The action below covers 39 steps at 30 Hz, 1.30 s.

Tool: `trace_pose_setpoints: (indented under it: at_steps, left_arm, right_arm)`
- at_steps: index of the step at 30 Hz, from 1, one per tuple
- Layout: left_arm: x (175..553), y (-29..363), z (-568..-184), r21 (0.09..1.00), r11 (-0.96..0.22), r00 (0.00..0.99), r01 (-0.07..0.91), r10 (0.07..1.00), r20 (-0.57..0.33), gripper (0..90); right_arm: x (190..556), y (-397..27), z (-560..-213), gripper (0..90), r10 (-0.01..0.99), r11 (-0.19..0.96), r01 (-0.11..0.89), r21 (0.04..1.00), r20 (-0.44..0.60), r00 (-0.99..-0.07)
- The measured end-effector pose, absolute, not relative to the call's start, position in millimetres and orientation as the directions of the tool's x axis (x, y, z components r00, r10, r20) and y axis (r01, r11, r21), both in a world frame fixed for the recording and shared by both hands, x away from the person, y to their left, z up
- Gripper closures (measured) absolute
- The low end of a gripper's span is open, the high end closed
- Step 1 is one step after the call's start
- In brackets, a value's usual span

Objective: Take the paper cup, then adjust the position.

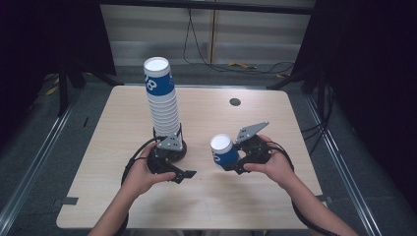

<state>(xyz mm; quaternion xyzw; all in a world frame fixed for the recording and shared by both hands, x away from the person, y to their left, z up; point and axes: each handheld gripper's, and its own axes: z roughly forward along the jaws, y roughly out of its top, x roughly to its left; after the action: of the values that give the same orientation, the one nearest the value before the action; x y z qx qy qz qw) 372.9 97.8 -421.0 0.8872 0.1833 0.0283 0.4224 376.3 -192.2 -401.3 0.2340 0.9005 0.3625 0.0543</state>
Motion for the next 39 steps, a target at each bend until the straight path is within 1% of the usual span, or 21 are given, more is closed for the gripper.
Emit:
trace_pose_setpoints:
  at_steps: [6,8,9,13,20,30,35,39]
  left_arm:
    - [377.7,89.2,-419.4,0.765,-0.578,0.939,0.285,0.328,-0.102,16.1]
    - [378.7,85.2,-418.8,0.769,-0.574,0.942,0.280,0.319,-0.105,16.1]
    - [378.7,81.2,-418.1,0.770,-0.580,0.948,0.267,0.300,-0.103,16.0]
    - [378.8,74.7,-417.7,0.776,-0.577,0.954,0.254,0.280,-0.104,16.0]
    - [379.3,70.5,-415.6,0.779,-0.576,0.957,0.247,0.273,-0.102,16.0]
    - [381.4,63.2,-410.2,0.775,-0.587,0.961,0.234,0.261,-0.092,15.9]
    - [381.8,59.3,-409.3,0.779,-0.586,0.964,0.222,0.250,-0.086,15.9]
    - [380.3,57.3,-409.9,0.780,-0.586,0.966,0.220,0.243,-0.090,15.9]
  right_arm:
    - [375.5,-191.2,-406.0,23.9,0.444,0.666,0.372,0.647,0.057,-0.894]
    - [375.0,-191.3,-406.9,24.0,0.441,0.663,0.376,0.647,0.068,-0.895]
    - [374.5,-191.9,-408.1,24.0,0.438,0.673,0.371,0.639,0.059,-0.897]
    - [372.9,-192.5,-409.2,24.0,0.440,0.679,0.379,0.629,0.065,-0.896]
    - [370.8,-189.9,-411.9,24.0,0.423,0.689,0.375,0.620,0.076,-0.903]
    - [370.7,-183.3,-411.6,24.0,0.393,0.723,0.352,0.594,0.064,-0.917]
    - [371.8,-182.3,-409.3,24.0,0.389,0.761,0.353,0.544,0.053,-0.920]
    - [374.1,-180.9,-404.9,24.0,0.368,0.779,0.336,0.529,0.047,-0.929]
